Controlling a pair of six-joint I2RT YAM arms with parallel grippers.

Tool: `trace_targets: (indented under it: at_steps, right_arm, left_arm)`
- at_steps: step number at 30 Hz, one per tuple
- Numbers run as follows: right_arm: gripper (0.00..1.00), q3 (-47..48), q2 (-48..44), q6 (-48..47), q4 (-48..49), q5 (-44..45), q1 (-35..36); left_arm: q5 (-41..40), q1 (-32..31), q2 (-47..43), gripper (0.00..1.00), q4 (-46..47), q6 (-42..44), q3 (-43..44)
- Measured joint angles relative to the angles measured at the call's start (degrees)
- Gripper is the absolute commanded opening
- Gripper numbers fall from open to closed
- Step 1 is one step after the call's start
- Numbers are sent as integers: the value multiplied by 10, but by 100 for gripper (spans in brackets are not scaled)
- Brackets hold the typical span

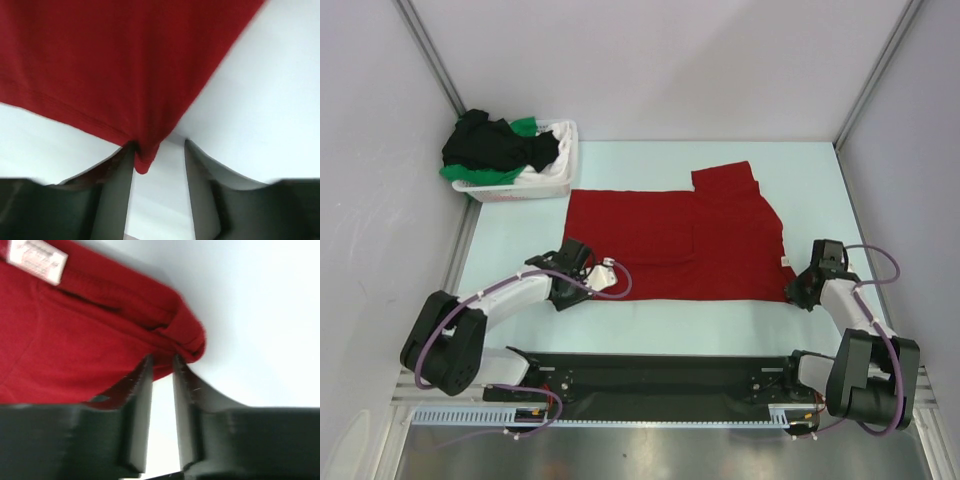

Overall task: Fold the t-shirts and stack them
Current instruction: Fold the tshirt

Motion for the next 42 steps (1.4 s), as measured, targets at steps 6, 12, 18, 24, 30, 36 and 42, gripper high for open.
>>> trace_targets:
  at_steps: [6,12,18,24,30,36,42]
  right_arm:
    - [0,-6,-8,1,-9,-30,-51]
    - [0,-7,-87,16,-51,-68,-97]
    - [34,-24,-178,48,-77,-80,-123]
    - [50,-40,-142,61,-73,-90,-123]
    - [52,-40,-104,63,-46,-80,-123]
    - [13,-39,-38,63,2,-78,-123]
    - [0,-39,-42,74,0,-74,-123]
  left_arm:
    - [-10,9,-5,0,47,-7,-20]
    - [31,19,-42,0,3,-14,-22]
    - [61,19,-72,0,-57,-14,-21]
    - [62,20,-71,0,-61,-14,-17]
    - [52,20,-69,0,-62,-14,-8]
    - [50,20,-68,0,-62,-14,-8]
    - [51,20,-65,0,-64,-11,-8]
